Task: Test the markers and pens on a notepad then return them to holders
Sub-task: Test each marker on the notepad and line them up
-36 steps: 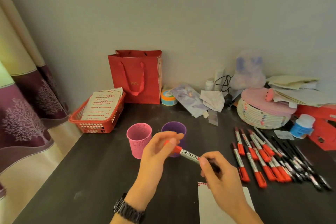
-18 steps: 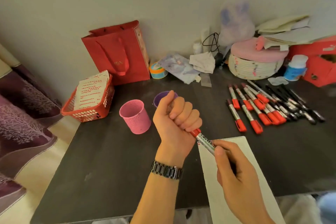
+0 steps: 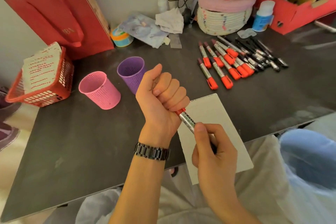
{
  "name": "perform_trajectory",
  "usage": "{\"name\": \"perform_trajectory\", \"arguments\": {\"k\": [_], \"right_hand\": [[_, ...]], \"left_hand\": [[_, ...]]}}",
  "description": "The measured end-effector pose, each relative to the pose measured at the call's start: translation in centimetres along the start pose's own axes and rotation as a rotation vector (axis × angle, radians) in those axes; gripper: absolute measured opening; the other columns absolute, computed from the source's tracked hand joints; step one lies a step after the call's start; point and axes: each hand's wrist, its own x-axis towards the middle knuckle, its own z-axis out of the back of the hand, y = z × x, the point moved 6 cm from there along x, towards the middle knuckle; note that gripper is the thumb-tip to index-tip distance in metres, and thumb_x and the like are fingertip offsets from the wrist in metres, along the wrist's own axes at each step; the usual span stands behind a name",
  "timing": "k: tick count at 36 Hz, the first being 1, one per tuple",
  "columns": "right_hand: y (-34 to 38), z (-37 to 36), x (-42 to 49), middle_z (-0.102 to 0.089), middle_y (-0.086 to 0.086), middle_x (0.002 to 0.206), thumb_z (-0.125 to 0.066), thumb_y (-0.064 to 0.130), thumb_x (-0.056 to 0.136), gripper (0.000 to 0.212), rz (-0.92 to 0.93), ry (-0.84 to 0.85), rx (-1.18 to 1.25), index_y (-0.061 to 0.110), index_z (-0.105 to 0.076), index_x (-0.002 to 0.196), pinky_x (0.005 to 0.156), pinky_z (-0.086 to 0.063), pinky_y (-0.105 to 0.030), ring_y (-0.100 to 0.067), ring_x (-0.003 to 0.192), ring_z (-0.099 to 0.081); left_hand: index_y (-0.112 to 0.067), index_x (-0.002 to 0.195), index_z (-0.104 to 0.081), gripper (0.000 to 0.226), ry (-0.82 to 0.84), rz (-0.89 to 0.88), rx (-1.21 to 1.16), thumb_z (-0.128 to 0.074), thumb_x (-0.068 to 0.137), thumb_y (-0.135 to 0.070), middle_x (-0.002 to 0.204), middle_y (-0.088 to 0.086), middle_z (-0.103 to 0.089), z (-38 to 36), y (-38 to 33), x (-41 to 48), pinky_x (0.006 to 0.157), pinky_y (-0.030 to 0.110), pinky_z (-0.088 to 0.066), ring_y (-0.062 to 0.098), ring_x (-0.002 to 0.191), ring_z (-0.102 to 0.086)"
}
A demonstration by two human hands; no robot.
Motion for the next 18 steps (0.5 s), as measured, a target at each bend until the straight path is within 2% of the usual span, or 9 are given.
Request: {"name": "perform_trajectory", "arguments": {"k": [5, 8, 11, 13, 15, 18], "right_hand": [[-0.3, -0.5, 1.4, -0.044, 0.012, 0.052, -0.053, 0.057, 0.086, 0.028, -0.015, 0.142, -0.083, 0.032, -0.065, 0.082, 0.048, -0.034, -0.018, -0.009, 0.049, -0.039], [-0.2, -0.5, 3.1, -0.051, 0.015, 0.055, -0.057, 0.048, 0.093, 0.022, 0.014, 0.28, -0.216, 0.032, -0.067, 0.083, 0.051, -0.037, -0.014, -0.006, 0.052, -0.046], [0.3, -0.3, 4.6, -0.059, 0.013, 0.061, -0.059, 0.044, 0.094, 0.017, 0.062, 0.374, -0.321, 0.034, -0.069, 0.084, 0.059, -0.042, -0.011, -0.004, 0.06, -0.056], [0.6, 0.0, 5.7, -0.066, 0.013, 0.071, -0.064, 0.042, 0.091, 0.009, 0.09, 0.387, -0.361, 0.035, -0.069, 0.089, 0.065, -0.044, -0.011, -0.008, 0.07, -0.063], [0.9, 0.3, 6.8, -0.069, 0.01, 0.075, -0.069, 0.045, 0.087, 0.012, 0.104, 0.397, -0.389, 0.034, -0.065, 0.091, 0.064, -0.045, -0.011, -0.01, 0.072, -0.065], [1.2, 0.2, 8.1, -0.072, 0.006, 0.076, -0.07, 0.054, 0.078, 0.028, 0.08, 0.455, -0.409, 0.033, -0.059, 0.092, 0.061, -0.047, -0.014, -0.01, 0.068, -0.066]], "left_hand": [[-0.023, 0.042, -0.031, 0.052, -0.045, -0.029, 0.056, -0.049, 0.091, -0.029, 0.037, -0.01, -0.023, 1.9, -1.2, -0.3, 0.033, 0.02, -0.013, 0.006, 0.033, -0.015], [-0.021, 0.046, -0.034, 0.05, -0.116, -0.032, 0.143, -0.047, 0.094, -0.027, 0.04, -0.007, -0.025, 3.9, -1.9, -0.7, 0.037, 0.022, -0.017, 0.008, 0.036, -0.018], [-0.013, 0.061, -0.058, 0.041, -0.142, -0.045, 0.499, -0.047, 0.097, -0.028, 0.057, 0.004, -0.053, 5.1, -2.3, -1.5, 0.052, 0.026, -0.044, 0.017, 0.049, -0.047], [-0.008, 0.081, -0.071, 0.036, -0.129, -0.022, 0.811, -0.046, 0.1, -0.025, 0.086, 0.01, -0.072, 5.4, -2.2, -2.1, 0.071, 0.03, -0.056, 0.025, 0.075, -0.065], [-0.009, 0.099, -0.075, 0.033, -0.117, 0.019, 1.043, -0.044, 0.104, -0.019, 0.104, 0.004, -0.074, 5.9, -2.2, -2.6, 0.082, 0.029, -0.057, 0.023, 0.095, -0.069], [-0.021, 0.11, -0.075, 0.034, -0.076, 0.133, 1.2, -0.041, 0.106, -0.02, 0.107, -0.005, -0.074, 6.5, -2.5, -3.3, 0.089, 0.037, -0.056, 0.02, 0.099, -0.069]]}}
